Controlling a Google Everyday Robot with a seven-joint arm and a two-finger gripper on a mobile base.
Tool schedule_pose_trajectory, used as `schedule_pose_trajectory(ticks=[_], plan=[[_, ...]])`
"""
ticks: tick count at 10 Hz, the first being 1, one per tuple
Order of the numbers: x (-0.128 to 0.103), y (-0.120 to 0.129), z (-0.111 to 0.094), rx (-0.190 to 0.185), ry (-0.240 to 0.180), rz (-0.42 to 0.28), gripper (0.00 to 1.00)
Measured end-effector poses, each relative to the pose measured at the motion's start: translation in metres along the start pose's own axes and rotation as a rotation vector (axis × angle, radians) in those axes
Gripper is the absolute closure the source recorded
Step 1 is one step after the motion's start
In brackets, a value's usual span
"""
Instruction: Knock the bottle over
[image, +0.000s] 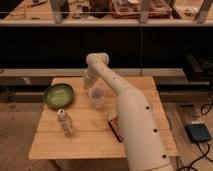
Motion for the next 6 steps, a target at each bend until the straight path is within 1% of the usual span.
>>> schedule_pose_trajectory(ticks=[6], plan=[[-0.0007, -0.0036, -0.0025, 0.004, -0.002, -0.006, 0.95]])
